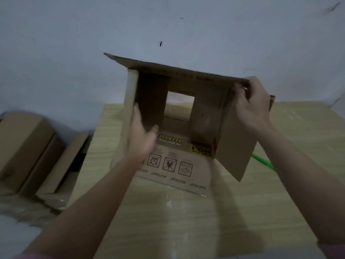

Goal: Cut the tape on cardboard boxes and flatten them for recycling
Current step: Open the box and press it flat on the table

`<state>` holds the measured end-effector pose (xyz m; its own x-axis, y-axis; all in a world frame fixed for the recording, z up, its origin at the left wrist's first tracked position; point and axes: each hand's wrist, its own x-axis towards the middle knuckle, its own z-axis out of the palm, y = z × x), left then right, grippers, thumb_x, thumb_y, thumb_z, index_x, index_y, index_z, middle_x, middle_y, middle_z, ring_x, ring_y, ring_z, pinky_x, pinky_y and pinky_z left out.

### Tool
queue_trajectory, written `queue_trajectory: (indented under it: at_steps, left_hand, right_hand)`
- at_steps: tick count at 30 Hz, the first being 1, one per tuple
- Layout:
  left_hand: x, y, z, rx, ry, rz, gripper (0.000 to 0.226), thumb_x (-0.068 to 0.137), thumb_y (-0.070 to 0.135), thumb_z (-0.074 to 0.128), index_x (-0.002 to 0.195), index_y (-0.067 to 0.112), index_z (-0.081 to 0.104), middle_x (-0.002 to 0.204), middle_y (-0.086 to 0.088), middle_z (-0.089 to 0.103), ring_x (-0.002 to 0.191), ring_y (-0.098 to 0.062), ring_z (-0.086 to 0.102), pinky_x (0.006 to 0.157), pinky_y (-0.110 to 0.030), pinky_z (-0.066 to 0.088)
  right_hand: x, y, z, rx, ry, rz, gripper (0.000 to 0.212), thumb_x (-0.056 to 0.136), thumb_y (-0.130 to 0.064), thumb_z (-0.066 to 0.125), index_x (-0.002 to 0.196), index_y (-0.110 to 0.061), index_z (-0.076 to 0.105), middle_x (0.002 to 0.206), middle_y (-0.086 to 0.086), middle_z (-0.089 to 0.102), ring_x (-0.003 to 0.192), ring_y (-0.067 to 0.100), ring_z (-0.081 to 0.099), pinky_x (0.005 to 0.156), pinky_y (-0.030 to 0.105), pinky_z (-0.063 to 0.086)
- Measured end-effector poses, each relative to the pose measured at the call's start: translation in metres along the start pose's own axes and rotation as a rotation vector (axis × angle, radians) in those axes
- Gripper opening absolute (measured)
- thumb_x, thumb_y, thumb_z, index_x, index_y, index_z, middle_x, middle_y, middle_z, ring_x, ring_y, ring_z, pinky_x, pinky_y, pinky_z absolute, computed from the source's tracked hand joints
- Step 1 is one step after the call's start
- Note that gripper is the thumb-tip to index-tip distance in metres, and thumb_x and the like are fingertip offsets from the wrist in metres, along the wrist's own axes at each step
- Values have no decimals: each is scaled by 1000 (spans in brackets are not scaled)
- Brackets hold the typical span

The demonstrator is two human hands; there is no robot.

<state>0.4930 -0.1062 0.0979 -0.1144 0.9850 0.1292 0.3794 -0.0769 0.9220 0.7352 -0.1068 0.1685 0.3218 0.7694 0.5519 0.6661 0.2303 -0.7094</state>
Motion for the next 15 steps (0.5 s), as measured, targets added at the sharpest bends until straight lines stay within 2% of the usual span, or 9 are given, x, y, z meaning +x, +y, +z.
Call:
queue_trajectory:
  at_steps: [2, 4, 5, 7, 8, 11, 13, 15]
  left_hand:
    - [7, -4, -23, -120, 179, -47, 71, 94, 12, 53, 151, 26, 13, 156, 6, 20, 141, -13, 22, 112, -34, 20]
    - [19, -13, -48, -265, 231, -74, 54, 98, 12, 45, 148, 18, 26, 152, 0, 32, 138, -15, 30, 111, -26, 23]
    - [25, -18, -59, -295, 253, -99, 46, 99, 15, 42, 145, 15, 34, 147, -2, 40, 135, -16, 37, 112, -27, 25]
    - [34, -24, -76, -333, 284, -145, 39, 99, 25, 40, 137, 15, 46, 138, -5, 50, 127, -18, 46, 112, -39, 32]
    - [37, -26, -82, -346, 291, -170, 41, 99, 29, 39, 136, 15, 47, 136, -5, 52, 126, -19, 47, 111, -42, 34]
    - [44, -27, -95, -347, 327, -231, 44, 100, 32, 35, 140, 16, 43, 139, -4, 49, 128, -19, 45, 111, -44, 31]
    - [43, -23, -100, -336, 327, -221, 43, 101, 31, 36, 140, 13, 43, 140, -5, 48, 129, -20, 44, 112, -42, 29]
    - [38, -15, -98, -195, 342, -157, 43, 99, 27, 43, 138, 11, 45, 140, -4, 47, 129, -19, 42, 110, -29, 28]
  right_hand:
    - [-5, 2, -3, 78, -24, 40, 14, 92, -12, 54, 104, -9, 61, 98, -4, 59, 84, -1, 53, 74, 4, 37]
    - [-10, 2, -7, 179, -49, 42, 20, 81, -7, 55, 99, -10, 64, 96, 0, 61, 81, -8, 55, 77, 10, 42]
    - [-13, 1, -8, 225, -63, 28, 23, 77, -3, 53, 96, -7, 65, 95, 4, 62, 82, -9, 56, 79, 12, 44]
    - [-18, 0, -9, 271, -81, 5, 29, 73, 6, 48, 91, -5, 67, 96, 6, 64, 84, -6, 59, 83, 12, 44]
    - [-20, 1, -9, 273, -81, 8, 31, 70, 8, 46, 86, -6, 68, 93, 4, 66, 86, -4, 60, 83, 12, 44]
    - [-26, 7, -10, 273, -91, 87, 33, 69, 14, 47, 65, -12, 66, 77, -20, 68, 85, -7, 59, 81, 7, 43]
    - [-30, 9, -9, 182, -123, 38, 40, 71, 20, 45, 63, -14, 66, 82, -11, 69, 85, -10, 59, 86, 6, 42]
    - [-34, 5, -10, 26, -173, -156, 35, 69, 15, 45, 65, -9, 69, 83, 2, 68, 80, -3, 60, 86, 6, 43]
